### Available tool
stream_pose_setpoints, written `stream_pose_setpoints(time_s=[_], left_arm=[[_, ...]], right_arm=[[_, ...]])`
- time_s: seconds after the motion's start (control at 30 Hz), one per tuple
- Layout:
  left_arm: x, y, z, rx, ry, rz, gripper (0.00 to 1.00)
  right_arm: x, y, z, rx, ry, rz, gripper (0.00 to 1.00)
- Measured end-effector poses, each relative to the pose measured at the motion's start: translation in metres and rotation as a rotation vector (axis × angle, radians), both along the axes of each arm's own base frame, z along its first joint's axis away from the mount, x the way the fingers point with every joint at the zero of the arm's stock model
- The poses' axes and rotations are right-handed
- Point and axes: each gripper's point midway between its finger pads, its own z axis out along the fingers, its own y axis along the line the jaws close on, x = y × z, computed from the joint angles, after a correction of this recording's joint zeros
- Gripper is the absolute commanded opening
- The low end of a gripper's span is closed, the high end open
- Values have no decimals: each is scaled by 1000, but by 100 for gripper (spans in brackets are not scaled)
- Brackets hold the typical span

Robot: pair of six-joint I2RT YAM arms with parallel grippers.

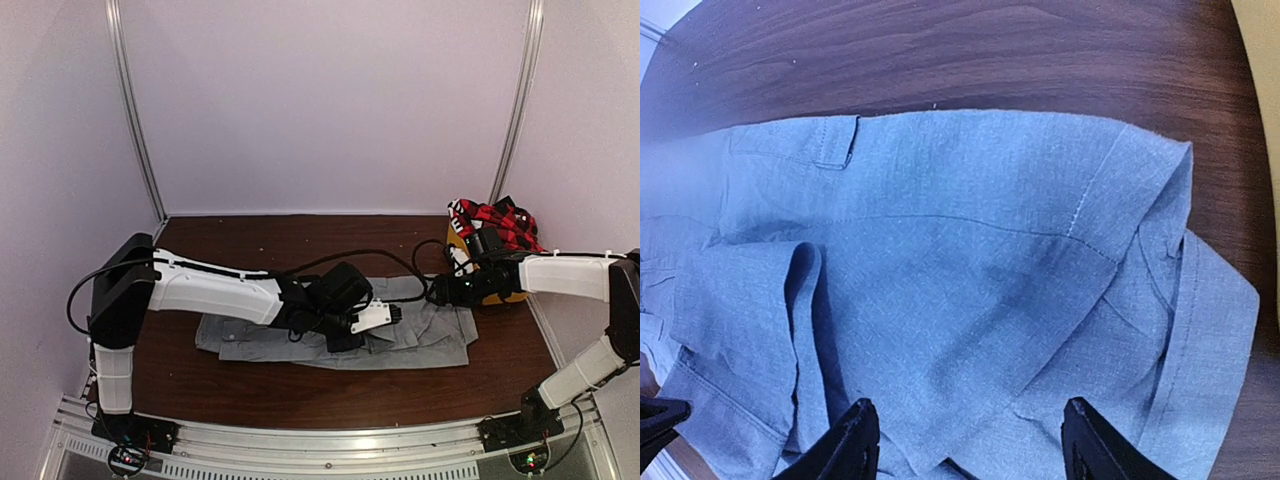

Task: Fold and stack the long sleeve shirts
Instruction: Pick up the sleeve from the rectangle-folded shirt, then fold the sleeve of the rectangle-folded shirt.

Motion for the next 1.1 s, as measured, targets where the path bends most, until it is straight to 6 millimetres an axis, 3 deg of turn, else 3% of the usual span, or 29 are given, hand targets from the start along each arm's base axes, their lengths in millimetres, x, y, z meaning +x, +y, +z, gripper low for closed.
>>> stream_pose_setpoints(time_s=[0.1,0.17,0.27,0.37,0.5,0.63,0.9,1.0,1.1], left_arm=[[4,-4,11,-59,66,18,0],[17,1,24,-108,112,51,0],[33,5,58,-216,169,83,0],[46,6,106,-337,202,95,0],[44,0,162,-468,235,73,0],[50,0,193,-564,302,87,0],[118,51,197,-670,432,316,0],[135,74,181,-690,484,404,0],[135,96,154,-679,554,488,0]], right_arm=[[1,-5,5,1,-10,-16,64],[2,-9,12,5,-28,-28,64],[2,-13,25,15,-57,-42,64],[3,-16,39,23,-85,-51,64],[10,-22,52,29,-108,-71,64],[13,-31,53,27,-104,-97,64],[14,-37,50,27,-93,-110,64],[14,-37,47,25,-85,-111,64],[14,-37,44,24,-76,-107,64]])
